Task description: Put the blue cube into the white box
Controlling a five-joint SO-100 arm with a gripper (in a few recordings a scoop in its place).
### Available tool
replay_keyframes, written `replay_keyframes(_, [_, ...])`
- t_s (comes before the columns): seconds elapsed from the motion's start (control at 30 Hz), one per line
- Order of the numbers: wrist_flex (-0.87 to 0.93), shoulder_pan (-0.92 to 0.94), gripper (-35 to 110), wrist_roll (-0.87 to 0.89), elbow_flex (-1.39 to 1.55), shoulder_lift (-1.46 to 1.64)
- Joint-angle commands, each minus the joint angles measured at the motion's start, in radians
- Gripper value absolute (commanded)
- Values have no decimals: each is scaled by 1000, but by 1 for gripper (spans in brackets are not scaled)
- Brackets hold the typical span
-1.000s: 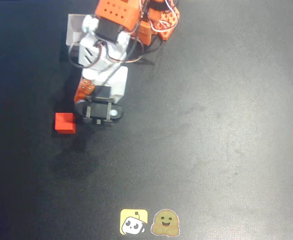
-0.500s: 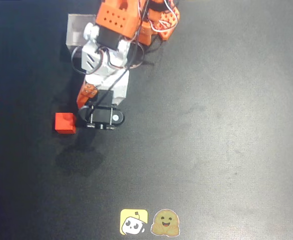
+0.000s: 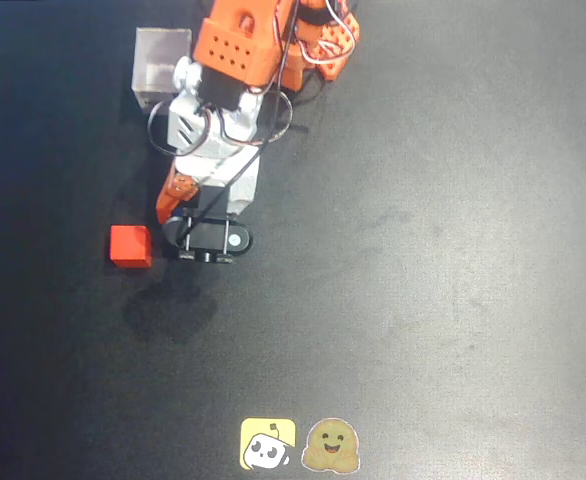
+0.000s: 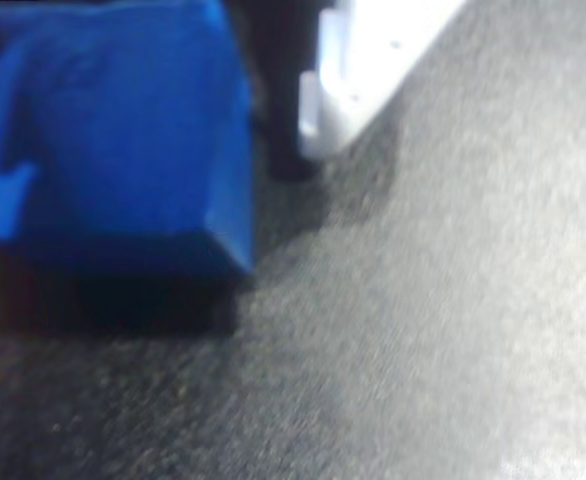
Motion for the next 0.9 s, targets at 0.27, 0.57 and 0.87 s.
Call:
replay_keyframes(0.27, [34, 18, 24, 6, -40, 14])
replay_keyframes(0.57, [64, 18, 24, 6, -135, -67])
replay_keyframes(0.87, [60, 20, 16, 20, -173, -127])
